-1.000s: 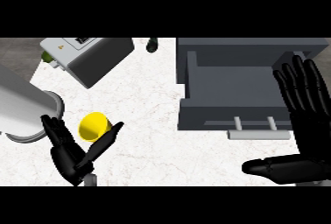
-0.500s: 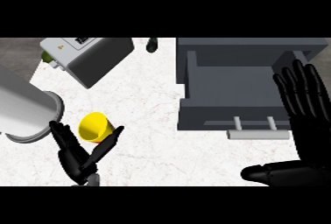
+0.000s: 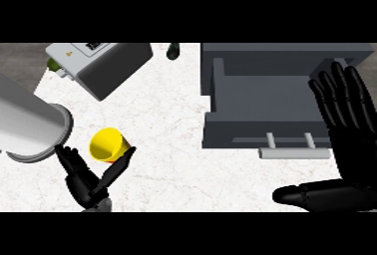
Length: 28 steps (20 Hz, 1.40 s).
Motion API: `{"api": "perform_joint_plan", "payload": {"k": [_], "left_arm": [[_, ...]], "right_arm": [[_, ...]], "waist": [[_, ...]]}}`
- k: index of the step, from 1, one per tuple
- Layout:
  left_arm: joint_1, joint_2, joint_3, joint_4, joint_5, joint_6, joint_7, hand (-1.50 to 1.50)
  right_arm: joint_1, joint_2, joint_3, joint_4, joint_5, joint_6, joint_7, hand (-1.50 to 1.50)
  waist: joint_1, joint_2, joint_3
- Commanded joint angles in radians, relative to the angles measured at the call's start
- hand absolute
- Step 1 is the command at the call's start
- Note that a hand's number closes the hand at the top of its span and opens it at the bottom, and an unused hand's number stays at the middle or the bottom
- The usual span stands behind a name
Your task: Pick up the cup, place it into the drawer and close the drawer
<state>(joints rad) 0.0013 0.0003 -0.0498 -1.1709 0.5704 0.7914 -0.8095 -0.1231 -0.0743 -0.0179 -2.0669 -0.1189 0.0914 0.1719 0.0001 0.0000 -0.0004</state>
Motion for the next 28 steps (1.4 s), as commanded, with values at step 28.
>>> {"api": "perform_joint_plan", "payload": {"k": [28], "left_arm": [[-0.221,0.049,0.146,0.485,0.174,-0.463,-0.231,-1.50]], "right_arm": [[0.045,-0.010,-0.033,-0.039,-0.041,0.035,0.008,-1.50]], "waist": [[-0.005,0.001,0.000]]}}
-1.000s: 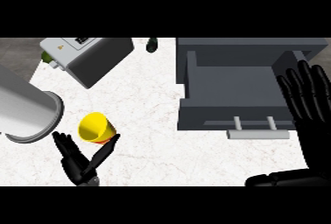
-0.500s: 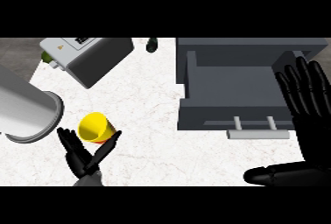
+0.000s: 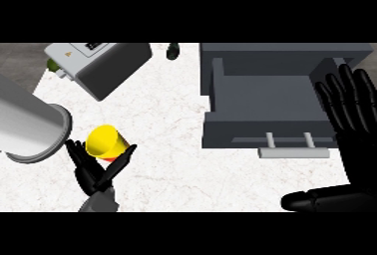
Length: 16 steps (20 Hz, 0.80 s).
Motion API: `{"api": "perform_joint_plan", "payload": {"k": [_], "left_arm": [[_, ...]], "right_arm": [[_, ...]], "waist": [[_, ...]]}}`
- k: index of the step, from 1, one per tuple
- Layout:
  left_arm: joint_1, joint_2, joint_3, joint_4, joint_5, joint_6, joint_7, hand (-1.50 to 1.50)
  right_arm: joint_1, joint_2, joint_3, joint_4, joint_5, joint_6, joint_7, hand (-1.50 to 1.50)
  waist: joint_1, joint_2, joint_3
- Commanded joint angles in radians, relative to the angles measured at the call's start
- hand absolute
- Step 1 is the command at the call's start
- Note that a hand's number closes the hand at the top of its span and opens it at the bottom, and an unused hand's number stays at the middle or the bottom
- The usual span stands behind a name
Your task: Pick up the cup, place it into the drawer and close the drawer
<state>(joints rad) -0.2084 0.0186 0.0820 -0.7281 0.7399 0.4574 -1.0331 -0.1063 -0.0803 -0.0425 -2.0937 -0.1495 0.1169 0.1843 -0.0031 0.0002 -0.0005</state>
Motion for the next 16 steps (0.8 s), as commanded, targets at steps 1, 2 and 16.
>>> {"api": "perform_joint_plan", "payload": {"k": [1,2,16], "left_arm": [[-0.028,-0.008,0.017,0.086,0.003,-0.156,-0.053,-1.50],[-0.002,-0.003,0.015,0.059,-0.002,-0.175,-0.068,-1.50],[-0.044,0.003,0.078,0.135,-0.059,-0.191,-0.232,1.50]], "right_arm": [[0.015,0.003,0.004,0.021,0.011,0.011,-0.033,-1.50],[0.059,0.025,0.053,-0.040,0.039,-0.007,0.003,-1.50],[0.006,0.025,0.036,-0.044,0.021,-0.024,0.039,-1.50]], "waist": [[-0.002,0.001,0.000],[-0.002,0.000,0.000],[0.002,0.000,0.000]]}}
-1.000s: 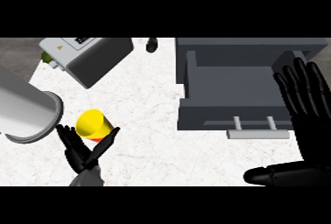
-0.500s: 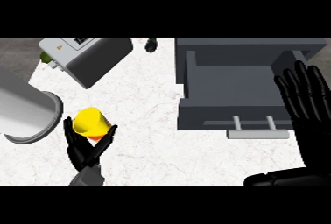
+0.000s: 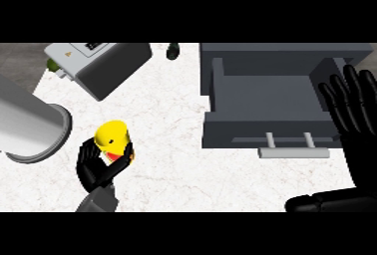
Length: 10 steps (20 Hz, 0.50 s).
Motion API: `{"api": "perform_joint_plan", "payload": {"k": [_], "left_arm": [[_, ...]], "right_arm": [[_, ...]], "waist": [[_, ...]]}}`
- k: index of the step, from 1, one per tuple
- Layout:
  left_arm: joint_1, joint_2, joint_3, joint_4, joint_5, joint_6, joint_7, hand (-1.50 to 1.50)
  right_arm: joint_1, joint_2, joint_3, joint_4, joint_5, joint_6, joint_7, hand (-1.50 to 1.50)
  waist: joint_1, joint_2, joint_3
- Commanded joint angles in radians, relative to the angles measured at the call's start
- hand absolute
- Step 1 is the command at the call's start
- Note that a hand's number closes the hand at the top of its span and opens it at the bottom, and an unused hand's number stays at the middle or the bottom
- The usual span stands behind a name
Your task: Pick up the cup, place it into the drawer and close the drawer
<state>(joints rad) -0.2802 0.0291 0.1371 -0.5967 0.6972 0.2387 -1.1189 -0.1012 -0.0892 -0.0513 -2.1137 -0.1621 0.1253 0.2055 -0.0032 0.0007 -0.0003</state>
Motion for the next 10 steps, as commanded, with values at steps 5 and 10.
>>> {"api": "perform_joint_plan", "payload": {"k": [5,10], "left_arm": [[-0.039,0.038,-0.037,-0.018,-0.088,-0.034,-0.055,1.50],[-0.035,0.168,-0.198,-0.031,-0.191,-0.331,0.085,1.50]], "right_arm": [[0.036,-0.004,-0.007,-0.025,0.003,0.009,-0.014,-1.50],[-0.036,0.008,-0.002,0.029,0.008,-0.018,0.005,-1.50]], "waist": [[-0.004,-0.001,0.000],[0.000,0.002,-0.001]]}}
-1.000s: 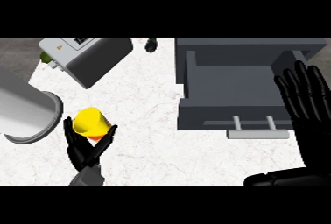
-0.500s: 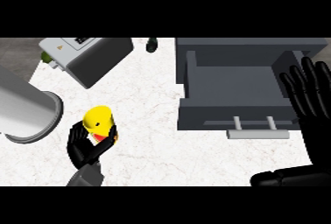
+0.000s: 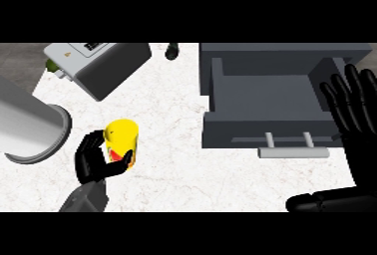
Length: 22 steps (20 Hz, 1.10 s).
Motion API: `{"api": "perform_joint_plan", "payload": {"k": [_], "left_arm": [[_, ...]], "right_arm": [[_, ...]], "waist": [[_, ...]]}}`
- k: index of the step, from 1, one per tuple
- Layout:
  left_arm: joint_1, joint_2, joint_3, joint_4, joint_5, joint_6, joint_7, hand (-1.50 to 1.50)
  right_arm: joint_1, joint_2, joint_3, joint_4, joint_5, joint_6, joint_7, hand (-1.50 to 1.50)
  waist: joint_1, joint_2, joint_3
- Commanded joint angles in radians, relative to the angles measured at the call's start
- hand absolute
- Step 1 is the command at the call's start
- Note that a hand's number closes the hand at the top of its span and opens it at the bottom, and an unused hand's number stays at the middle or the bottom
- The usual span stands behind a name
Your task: Pick up the cup, place it into the drawer and close the drawer
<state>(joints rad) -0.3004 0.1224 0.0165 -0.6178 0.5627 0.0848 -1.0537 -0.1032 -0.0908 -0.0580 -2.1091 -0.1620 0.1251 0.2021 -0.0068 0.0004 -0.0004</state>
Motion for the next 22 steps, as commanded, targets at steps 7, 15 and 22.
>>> {"api": "perform_joint_plan", "payload": {"k": [7,15,22], "left_arm": [[0.057,0.108,-0.141,-0.294,-0.061,-0.242,0.128,1.50],[-0.014,0.084,-0.183,-0.609,-0.063,-0.107,0.401,1.50],[-0.060,0.065,-0.184,-0.807,-0.075,-0.020,0.621,1.50]], "right_arm": [[0.007,-0.035,-0.067,0.004,-0.045,0.017,0.005,-1.50],[0.007,-0.004,-0.034,0.054,-0.006,0.009,-0.036,-1.50],[0.030,-0.014,-0.034,-0.020,-0.022,0.004,0.026,-1.50]], "waist": [[0.017,-0.007,0.002],[0.014,-0.004,0.001],[0.006,-0.002,0.001]]}}
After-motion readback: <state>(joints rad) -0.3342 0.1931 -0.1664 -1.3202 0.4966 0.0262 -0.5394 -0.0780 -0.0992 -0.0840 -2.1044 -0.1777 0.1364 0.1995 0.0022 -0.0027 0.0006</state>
